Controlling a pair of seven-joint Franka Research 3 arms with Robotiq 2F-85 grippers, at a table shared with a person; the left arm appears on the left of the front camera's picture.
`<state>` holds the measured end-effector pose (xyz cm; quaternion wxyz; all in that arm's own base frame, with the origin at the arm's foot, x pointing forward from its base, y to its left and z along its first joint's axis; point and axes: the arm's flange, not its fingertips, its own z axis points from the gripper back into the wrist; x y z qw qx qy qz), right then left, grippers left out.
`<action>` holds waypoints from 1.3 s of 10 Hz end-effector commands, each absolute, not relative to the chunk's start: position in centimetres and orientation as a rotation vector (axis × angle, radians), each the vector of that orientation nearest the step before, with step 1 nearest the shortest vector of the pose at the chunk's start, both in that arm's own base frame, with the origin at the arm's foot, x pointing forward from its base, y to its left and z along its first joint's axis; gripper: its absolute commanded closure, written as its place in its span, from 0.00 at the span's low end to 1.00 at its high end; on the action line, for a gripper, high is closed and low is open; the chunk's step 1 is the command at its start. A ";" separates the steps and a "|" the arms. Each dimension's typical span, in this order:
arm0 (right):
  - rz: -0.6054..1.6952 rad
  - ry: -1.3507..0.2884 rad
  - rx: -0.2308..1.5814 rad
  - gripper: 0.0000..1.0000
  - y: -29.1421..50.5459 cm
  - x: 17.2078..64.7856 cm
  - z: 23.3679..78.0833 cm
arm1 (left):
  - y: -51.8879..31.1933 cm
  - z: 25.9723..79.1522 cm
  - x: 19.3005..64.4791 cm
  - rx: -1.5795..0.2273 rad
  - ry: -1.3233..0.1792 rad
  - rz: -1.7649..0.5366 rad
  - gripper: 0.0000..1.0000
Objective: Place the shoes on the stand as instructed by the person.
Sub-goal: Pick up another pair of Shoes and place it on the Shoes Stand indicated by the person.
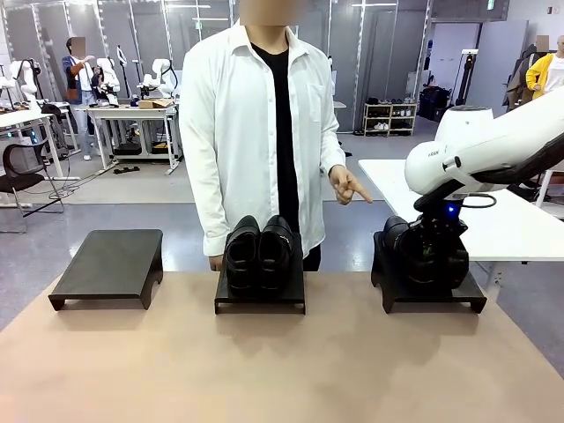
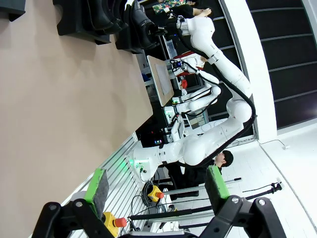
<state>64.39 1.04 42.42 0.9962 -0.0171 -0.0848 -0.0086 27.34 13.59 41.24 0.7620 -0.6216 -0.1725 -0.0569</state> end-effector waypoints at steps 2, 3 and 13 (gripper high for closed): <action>-0.050 -0.174 -0.029 0.37 1.5 65.0 43.4 | 13.6 41.3 27.3 -1.357 -0.377 -0.133 0.00; -0.054 -0.172 -0.027 0.13 1.4 64.9 43.4 | 13.6 41.3 27.3 -1.357 -0.377 -0.133 0.00; -0.028 -0.179 -0.029 0.00 1.2 64.6 43.4 | 13.6 41.3 27.3 -1.357 -0.377 -0.133 0.00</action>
